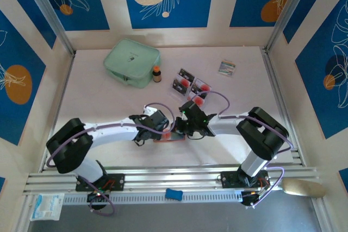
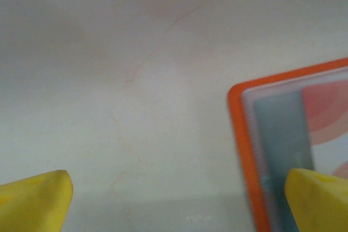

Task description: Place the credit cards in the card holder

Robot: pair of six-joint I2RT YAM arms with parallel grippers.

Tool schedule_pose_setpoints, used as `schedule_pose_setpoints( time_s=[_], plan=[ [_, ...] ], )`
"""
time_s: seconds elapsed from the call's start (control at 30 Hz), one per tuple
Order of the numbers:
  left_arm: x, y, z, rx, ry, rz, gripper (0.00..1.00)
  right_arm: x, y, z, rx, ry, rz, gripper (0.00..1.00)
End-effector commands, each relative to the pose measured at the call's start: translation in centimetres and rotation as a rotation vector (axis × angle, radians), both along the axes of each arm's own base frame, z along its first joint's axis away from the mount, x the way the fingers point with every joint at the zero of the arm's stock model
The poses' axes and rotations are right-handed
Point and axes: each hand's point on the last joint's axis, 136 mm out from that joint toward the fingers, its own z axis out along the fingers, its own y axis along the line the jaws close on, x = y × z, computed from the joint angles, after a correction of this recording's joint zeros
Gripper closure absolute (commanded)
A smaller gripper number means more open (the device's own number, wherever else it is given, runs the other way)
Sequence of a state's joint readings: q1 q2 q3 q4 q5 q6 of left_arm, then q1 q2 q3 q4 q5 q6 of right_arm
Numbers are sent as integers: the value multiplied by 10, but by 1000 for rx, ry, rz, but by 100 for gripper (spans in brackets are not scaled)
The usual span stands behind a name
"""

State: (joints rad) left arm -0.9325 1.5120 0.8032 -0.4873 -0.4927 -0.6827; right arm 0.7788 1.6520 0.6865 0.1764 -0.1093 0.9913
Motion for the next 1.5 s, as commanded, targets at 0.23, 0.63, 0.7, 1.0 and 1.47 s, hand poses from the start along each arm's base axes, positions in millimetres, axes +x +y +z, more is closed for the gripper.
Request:
schedule_pose_setpoints(
  time_s=[0.23,0.63,0.7,1.0,1.47],
  plan=[
    [-2,24,16,-81,-52,100,0,-14,-5,17,-59,1,138,72],
    [-12,44,-9,-65,-15,153,0,-6,9,23,-90,-31,205,89],
    [-13,45,-13,-58,-8,152,0,-5,10,19,-99,-27,209,90],
    [-11,44,-22,-29,8,140,0,-5,16,1,-150,2,233,91],
    [-12,43,-24,-26,12,133,0,-14,46,-3,-141,31,297,94]
  ],
)
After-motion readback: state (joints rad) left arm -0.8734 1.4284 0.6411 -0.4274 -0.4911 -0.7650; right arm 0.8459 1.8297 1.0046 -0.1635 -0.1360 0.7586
